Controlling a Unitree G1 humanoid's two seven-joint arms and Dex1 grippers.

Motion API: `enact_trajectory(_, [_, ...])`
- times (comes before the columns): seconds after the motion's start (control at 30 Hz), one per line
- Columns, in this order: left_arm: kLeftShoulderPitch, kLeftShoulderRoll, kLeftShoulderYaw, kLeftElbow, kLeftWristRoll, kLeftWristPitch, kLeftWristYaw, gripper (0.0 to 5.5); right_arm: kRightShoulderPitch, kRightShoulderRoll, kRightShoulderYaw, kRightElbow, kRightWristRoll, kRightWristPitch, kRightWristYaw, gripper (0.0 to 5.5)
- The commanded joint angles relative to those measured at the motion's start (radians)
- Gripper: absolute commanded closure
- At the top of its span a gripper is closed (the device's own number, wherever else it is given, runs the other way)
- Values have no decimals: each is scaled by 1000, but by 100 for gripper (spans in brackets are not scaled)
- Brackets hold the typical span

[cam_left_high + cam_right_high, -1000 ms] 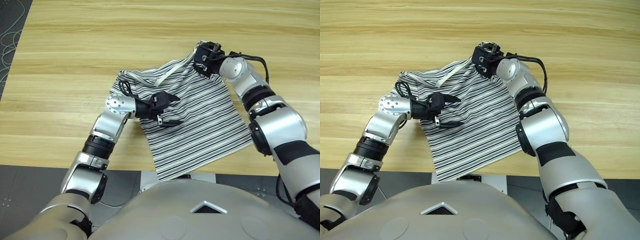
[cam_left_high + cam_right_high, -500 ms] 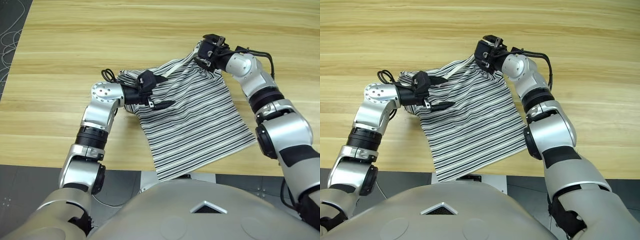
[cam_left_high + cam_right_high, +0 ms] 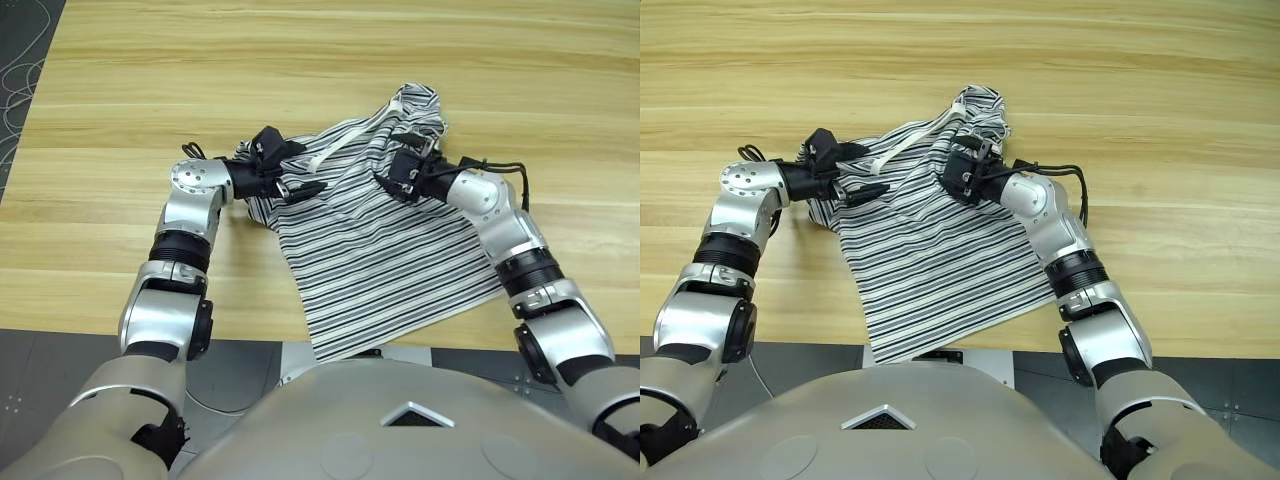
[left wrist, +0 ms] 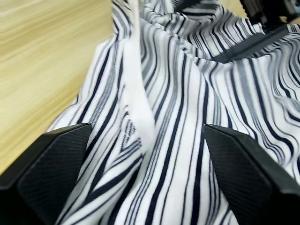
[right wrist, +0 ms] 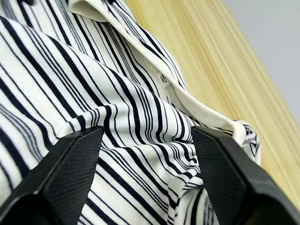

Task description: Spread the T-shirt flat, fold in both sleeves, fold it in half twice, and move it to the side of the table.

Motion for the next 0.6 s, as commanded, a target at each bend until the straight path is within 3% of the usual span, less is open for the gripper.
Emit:
enact_trajectory(0.03, [-41,-11,10,44,18,-22,4,109,72,-44,36,-16,-26,43,33,204])
enact_trajectory(0.6, [-126,-45,71,177,12,-42,25,109,131,-81,84,-34,-40,67,14,204])
